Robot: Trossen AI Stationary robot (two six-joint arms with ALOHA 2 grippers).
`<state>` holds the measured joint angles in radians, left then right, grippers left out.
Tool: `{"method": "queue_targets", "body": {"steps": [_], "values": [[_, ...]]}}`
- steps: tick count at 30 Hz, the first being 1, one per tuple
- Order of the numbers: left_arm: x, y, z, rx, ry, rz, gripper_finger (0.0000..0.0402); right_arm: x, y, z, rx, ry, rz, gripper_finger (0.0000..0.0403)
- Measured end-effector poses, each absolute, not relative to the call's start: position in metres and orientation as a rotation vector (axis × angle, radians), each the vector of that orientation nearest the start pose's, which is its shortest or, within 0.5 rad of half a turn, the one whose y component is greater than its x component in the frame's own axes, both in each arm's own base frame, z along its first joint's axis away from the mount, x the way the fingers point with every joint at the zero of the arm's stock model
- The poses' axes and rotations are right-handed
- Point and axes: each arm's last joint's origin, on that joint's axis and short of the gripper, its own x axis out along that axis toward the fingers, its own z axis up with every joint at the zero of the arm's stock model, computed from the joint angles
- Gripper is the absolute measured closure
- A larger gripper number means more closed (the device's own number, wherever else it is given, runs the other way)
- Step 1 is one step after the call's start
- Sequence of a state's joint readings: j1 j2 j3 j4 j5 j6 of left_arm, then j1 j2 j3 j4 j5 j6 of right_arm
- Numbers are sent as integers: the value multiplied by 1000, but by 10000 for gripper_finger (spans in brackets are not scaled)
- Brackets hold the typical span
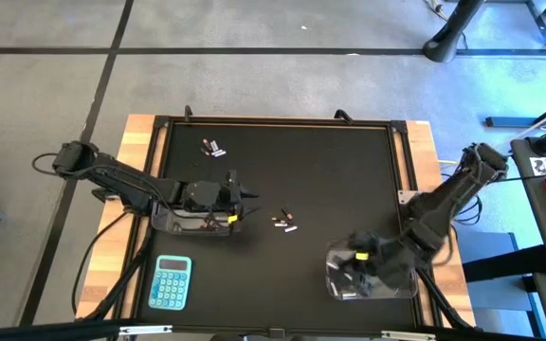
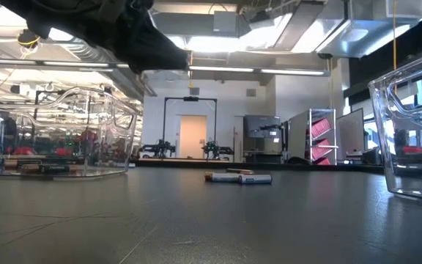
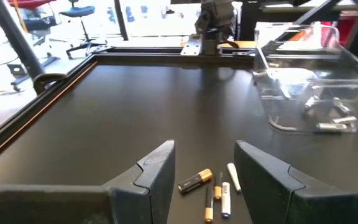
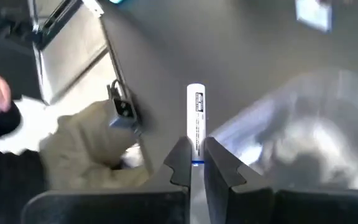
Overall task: Sort batteries
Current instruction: Put the white battery into the right transparent bin, then put the black battery into the left transparent bin
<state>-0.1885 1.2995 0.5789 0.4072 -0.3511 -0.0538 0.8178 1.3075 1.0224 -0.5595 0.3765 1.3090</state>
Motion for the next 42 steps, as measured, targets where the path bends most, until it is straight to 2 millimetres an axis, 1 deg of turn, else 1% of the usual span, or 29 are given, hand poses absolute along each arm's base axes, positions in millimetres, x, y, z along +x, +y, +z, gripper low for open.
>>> {"method": "queue_targets", "body": {"steps": [3,5,8,10,12,16,19,23,26,28,30,34,37,40,42], "values": [[260,-44,212,45,301,150,247,173,197,250,916,884,-213,388],[259,-47,212,55,301,139,247,164,199,230,991,952,-304,388],[259,-49,212,72,303,129,247,158,195,204,1062,1040,-450,386],[259,-49,212,72,302,128,247,156,191,191,1087,1084,-521,386],[259,-49,212,72,303,128,247,159,188,184,1116,1115,-556,387],[259,-48,212,72,303,132,247,166,182,175,1115,1152,-606,386],[259,-48,212,71,299,132,247,172,180,168,1080,1201,-605,379],[259,-48,212,70,299,132,247,179,181,161,1037,1278,-554,370],[259,-48,212,71,300,132,247,180,182,161,1038,1286,-531,355],[259,-48,212,70,300,132,247,179,182,164,1038,1292,-527,335],[259,-48,212,69,300,133,247,177,181,172,1041,1293,-506,307],[259,-48,212,68,300,133,247,177,176,196,1091,1289,-437,256],[259,-48,212,68,301,133,247,177,168,222,1113,1253,-397,237],[259,-48,212,70,301,133,247,179,154,246,1039,1149,-333,232],[259,-48,212,75,302,132,247,183,142,257,936,1012,-305,232]]}}
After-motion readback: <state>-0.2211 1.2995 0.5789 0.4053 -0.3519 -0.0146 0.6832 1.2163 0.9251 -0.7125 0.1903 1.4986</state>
